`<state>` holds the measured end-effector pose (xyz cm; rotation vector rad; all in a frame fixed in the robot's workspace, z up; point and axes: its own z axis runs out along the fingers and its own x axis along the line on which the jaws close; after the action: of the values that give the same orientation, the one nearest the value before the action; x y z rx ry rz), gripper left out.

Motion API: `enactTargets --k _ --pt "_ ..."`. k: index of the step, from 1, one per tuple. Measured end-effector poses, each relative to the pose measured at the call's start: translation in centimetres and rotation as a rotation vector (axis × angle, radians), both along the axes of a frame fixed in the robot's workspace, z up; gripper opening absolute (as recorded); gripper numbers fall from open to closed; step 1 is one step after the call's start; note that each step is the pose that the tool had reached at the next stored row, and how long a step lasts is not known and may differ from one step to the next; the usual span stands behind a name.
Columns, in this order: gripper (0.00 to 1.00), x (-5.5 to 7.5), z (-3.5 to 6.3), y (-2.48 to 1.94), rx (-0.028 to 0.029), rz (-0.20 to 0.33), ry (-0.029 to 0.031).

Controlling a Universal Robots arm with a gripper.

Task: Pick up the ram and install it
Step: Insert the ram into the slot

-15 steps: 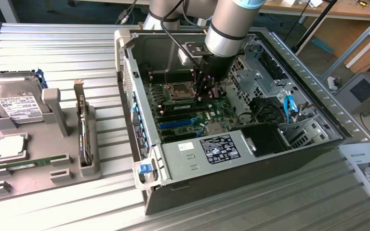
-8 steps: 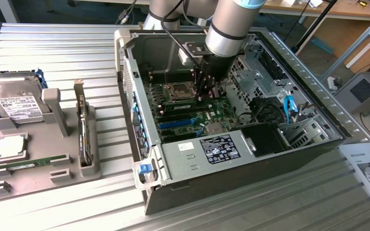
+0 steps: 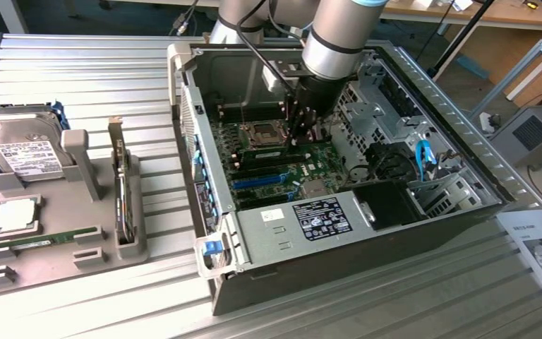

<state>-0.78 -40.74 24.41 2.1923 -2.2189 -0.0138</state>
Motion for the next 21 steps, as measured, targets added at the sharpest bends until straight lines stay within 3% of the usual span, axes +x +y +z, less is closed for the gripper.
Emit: enactTargets --k 9,15,21 --pt "0.12 0.0 0.01 0.0 -0.0003 0.006 -0.0001" --pt "0.12 0.0 0.01 0.0 -0.0044 0.007 -0.0052" --pt "0.12 0.0 0.01 0.0 -0.0045 0.007 -0.0054"
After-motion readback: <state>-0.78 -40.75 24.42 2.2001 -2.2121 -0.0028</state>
